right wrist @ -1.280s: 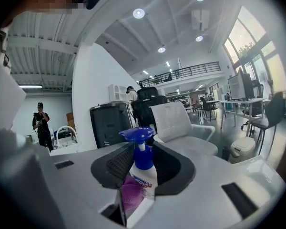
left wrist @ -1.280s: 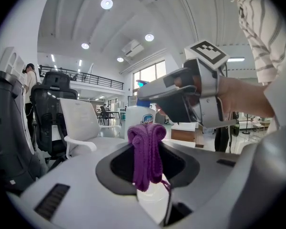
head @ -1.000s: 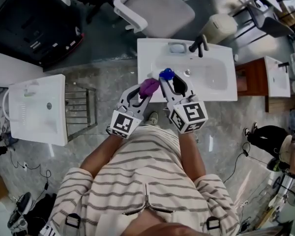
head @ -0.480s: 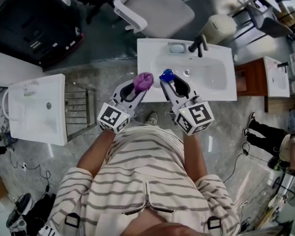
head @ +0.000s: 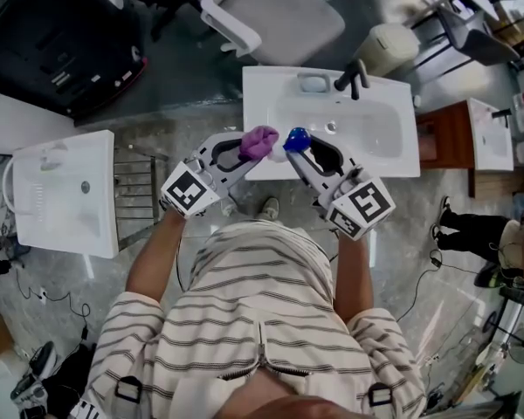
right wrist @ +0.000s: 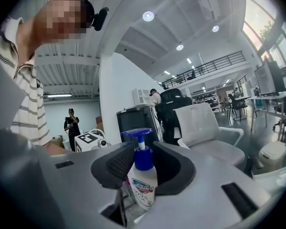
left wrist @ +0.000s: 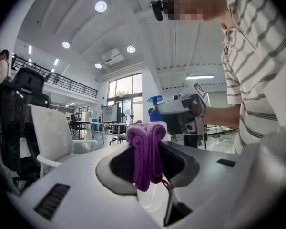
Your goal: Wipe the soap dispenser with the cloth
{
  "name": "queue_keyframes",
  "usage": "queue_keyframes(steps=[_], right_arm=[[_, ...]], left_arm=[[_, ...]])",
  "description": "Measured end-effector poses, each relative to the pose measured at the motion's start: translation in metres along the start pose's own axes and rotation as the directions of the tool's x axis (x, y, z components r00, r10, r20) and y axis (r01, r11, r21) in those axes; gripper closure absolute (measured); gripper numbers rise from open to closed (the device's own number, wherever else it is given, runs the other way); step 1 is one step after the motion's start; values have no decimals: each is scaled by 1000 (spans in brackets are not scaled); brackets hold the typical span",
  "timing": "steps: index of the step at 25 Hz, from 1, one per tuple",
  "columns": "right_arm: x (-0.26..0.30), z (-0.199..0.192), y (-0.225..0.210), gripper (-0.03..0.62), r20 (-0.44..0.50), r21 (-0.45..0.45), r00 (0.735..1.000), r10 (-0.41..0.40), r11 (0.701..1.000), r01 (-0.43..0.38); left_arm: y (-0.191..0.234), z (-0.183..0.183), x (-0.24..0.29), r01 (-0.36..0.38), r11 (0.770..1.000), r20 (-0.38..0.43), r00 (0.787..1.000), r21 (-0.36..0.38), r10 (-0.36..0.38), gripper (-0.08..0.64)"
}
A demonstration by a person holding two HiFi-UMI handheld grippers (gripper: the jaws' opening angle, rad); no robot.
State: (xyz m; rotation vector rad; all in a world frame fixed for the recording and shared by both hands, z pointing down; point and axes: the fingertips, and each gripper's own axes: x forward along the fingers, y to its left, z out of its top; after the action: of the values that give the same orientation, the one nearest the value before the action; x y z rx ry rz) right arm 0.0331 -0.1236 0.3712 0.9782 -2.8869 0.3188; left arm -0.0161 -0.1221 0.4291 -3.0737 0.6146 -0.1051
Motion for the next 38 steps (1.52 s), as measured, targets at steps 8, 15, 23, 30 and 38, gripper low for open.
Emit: queue_keyframes(steps=[8, 15, 23, 30, 38], right_arm=[[-5, 4, 15, 460, -8, -10, 996, 91, 996, -91], [-8, 4, 27, 462, -7, -20, 991, 134, 991, -134], [-17, 9, 34, 462, 25, 2, 983, 180, 984, -180], [-20, 11, 40, 462, 44, 16, 974, 224, 974, -225], [-23, 14, 40, 462, 79, 45, 966, 247, 967, -251]], left_arm=[[-6, 13, 8, 170, 983, -13, 985, 65, -169, 440], [-11, 7, 13, 309, 950, -36, 951, 45, -307, 442], [-21, 2, 28, 448, 894, -66, 893, 25, -446, 442], [-26, -3, 31, 533, 846, -77, 843, -11, -532, 442], [-30, -15, 27, 560, 828, -122, 819, -40, -560, 440]])
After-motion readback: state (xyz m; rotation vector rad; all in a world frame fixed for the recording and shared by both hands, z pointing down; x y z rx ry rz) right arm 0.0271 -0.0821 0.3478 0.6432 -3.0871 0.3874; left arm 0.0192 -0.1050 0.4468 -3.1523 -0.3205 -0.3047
